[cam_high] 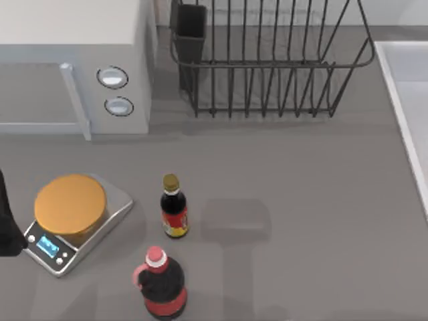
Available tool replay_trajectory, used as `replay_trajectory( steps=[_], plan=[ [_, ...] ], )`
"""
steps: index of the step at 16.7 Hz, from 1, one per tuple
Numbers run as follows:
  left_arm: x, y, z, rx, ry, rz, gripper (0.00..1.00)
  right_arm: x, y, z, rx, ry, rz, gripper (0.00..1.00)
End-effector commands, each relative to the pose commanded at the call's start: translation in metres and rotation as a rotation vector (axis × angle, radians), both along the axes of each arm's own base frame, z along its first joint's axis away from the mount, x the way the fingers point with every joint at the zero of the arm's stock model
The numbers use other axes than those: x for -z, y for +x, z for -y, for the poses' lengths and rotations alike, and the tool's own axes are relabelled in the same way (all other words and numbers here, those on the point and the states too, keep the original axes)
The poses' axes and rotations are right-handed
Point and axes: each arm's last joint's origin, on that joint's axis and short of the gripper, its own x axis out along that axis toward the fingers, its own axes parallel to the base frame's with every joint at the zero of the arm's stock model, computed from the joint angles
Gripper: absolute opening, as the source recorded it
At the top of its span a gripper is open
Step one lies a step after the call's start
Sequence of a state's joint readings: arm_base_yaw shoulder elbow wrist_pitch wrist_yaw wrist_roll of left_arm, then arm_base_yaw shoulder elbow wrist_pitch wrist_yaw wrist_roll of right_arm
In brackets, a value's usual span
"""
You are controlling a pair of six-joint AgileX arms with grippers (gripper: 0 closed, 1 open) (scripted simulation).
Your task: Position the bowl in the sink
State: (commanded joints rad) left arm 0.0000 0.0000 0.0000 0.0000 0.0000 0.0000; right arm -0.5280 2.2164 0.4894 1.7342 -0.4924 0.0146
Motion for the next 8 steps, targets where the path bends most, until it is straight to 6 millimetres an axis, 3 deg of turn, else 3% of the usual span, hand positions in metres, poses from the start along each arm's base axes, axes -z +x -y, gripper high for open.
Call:
replay_trajectory(
  steps=[2,8],
  plan=[
    [0.0,0.0,0.0,0.0,0.0,0.0,1.0,0.0,0.0,0.0,0.0,0.0,0.0,0.98],
    [0.0,0.0,0.0,0.0,0.0,0.0,1.0,0.0,0.0,0.0,0.0,0.0,0.0,1.0]
  ],
)
